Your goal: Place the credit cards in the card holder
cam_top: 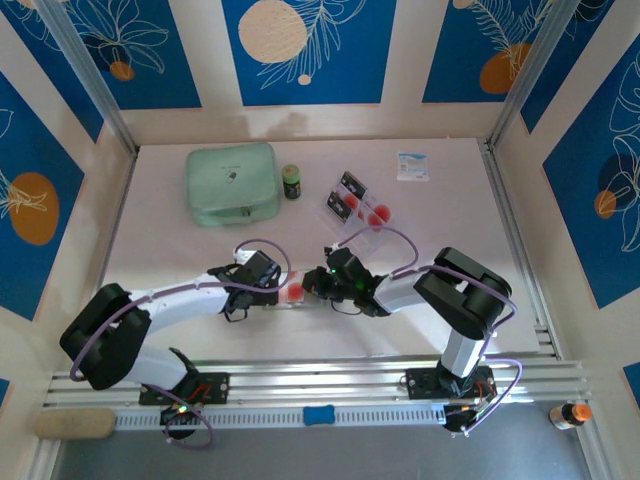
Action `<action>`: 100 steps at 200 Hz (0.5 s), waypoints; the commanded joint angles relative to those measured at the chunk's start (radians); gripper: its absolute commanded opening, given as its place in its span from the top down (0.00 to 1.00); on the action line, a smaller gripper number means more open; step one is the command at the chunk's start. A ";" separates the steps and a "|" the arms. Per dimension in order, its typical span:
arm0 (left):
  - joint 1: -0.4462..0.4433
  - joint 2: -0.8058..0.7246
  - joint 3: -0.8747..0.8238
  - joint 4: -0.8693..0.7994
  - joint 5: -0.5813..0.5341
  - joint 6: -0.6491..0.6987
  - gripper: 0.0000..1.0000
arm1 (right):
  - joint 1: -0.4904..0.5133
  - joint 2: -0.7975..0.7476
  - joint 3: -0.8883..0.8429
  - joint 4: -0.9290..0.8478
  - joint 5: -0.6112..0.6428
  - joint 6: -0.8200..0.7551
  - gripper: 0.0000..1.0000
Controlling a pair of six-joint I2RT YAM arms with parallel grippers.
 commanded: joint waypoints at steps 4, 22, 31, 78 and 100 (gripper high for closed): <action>0.013 -0.003 -0.020 -0.033 -0.009 -0.009 0.00 | 0.019 -0.010 -0.010 -0.087 0.022 -0.012 1.00; 0.014 -0.004 -0.020 -0.033 -0.010 -0.009 0.00 | 0.022 -0.020 -0.016 -0.094 0.028 -0.010 1.00; 0.014 -0.005 -0.020 -0.032 -0.010 -0.009 0.00 | 0.025 -0.024 -0.018 -0.098 0.033 -0.009 1.00; 0.015 -0.008 -0.023 -0.030 -0.011 -0.009 0.00 | 0.029 -0.030 -0.012 -0.128 0.039 -0.006 1.00; 0.015 -0.009 -0.024 -0.028 -0.011 -0.010 0.00 | 0.030 -0.023 0.003 -0.153 0.034 -0.006 1.00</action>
